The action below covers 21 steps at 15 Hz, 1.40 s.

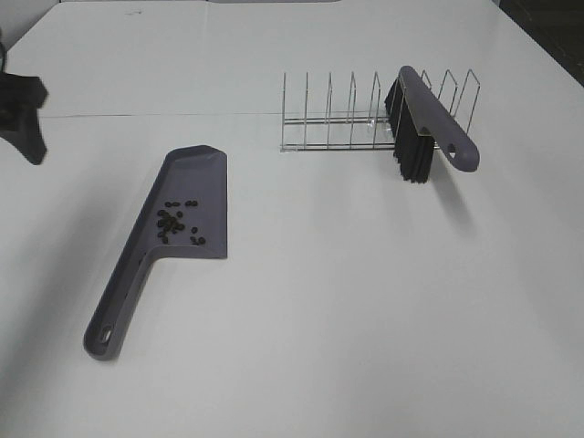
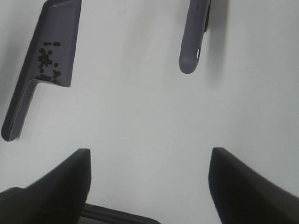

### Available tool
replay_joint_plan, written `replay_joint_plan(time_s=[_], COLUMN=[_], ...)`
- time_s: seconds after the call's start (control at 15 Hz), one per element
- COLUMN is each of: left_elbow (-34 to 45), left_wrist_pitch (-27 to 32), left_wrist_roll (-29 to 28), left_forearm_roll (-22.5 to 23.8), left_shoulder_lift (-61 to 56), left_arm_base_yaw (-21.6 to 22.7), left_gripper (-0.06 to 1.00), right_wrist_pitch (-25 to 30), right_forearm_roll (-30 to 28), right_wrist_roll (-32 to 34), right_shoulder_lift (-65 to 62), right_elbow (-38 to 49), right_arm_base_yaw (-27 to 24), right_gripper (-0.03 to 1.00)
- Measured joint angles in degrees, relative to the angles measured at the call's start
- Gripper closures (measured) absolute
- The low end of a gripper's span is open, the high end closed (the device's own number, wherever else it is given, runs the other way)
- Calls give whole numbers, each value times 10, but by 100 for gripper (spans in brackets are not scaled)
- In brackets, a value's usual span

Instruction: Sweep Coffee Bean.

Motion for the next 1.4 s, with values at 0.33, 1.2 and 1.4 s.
replay_joint_plan(time_s=[0.33,1.2,1.4], left_elbow=[223,424,439], left_wrist_pitch=[7,50,48], left_wrist_roll=[7,7,7], left_forearm_roll=[52,96,99], left_shoulder_lift=[-308,-913,-976], left_arm_base_yaw=[31,32,32], left_gripper=[22,22,22], right_wrist_pitch=[0,2,2], right_forearm_roll=[6,-158,-159], right_wrist_roll=[0,1,1], right_shoulder_lift=[-210,-646,-650], right_elbow=[202,333,384], right_arm_base_yaw=[0,2,2], right_gripper=[38,38,38])
